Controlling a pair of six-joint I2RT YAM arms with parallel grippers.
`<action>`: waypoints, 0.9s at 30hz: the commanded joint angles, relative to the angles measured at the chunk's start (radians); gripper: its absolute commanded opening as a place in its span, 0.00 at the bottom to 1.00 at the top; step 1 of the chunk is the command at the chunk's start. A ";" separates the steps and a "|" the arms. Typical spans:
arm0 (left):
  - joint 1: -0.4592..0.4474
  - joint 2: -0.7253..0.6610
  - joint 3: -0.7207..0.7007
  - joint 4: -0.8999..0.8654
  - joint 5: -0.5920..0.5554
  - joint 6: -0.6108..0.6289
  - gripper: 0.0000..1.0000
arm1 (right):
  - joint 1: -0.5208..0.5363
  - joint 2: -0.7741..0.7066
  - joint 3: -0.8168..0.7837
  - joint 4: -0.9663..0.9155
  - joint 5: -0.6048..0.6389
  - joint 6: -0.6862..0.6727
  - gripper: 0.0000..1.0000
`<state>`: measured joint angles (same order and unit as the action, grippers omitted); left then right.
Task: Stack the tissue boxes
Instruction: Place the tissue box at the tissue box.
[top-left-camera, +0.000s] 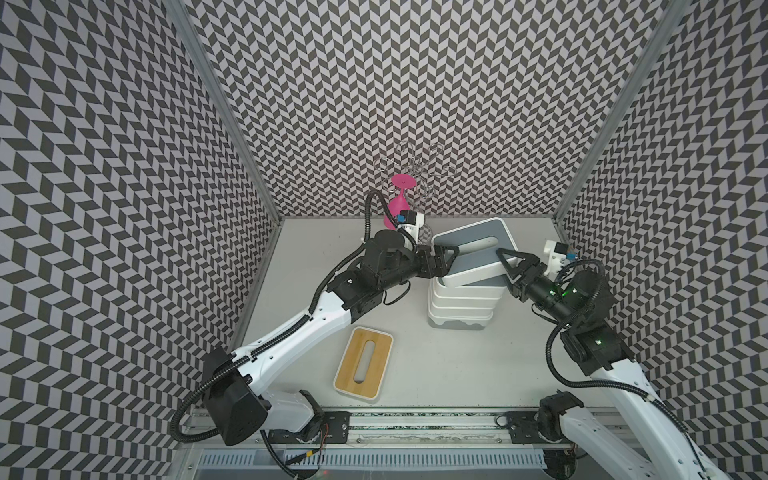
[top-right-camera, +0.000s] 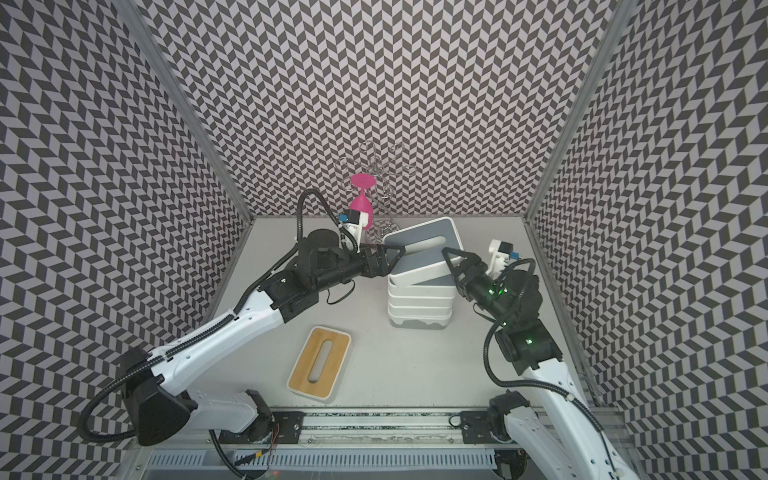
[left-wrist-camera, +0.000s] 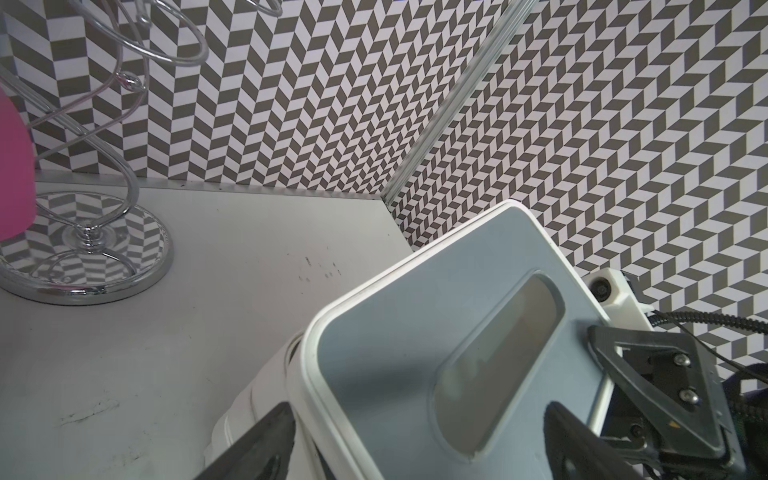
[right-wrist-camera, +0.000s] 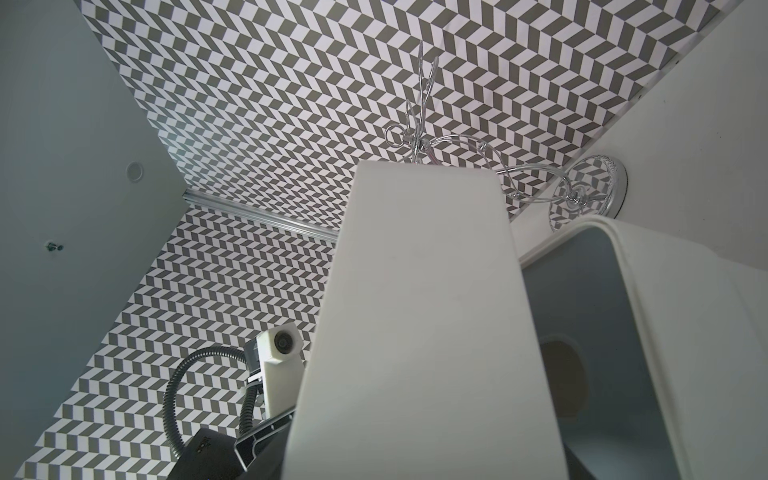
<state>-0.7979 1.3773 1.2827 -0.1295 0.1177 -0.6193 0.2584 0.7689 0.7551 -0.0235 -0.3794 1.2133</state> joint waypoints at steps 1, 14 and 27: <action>-0.022 0.026 0.059 -0.039 -0.059 0.021 0.91 | -0.004 0.004 0.017 0.083 -0.023 -0.001 0.72; -0.053 0.070 0.102 -0.121 -0.234 0.049 0.84 | -0.005 0.005 0.065 -0.009 -0.001 -0.077 0.84; -0.060 0.089 0.106 -0.151 -0.299 0.054 0.80 | -0.005 0.009 0.096 -0.100 0.027 -0.135 0.92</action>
<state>-0.8532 1.4471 1.3594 -0.2417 -0.1310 -0.5735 0.2584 0.7811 0.8055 -0.1444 -0.3748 1.1038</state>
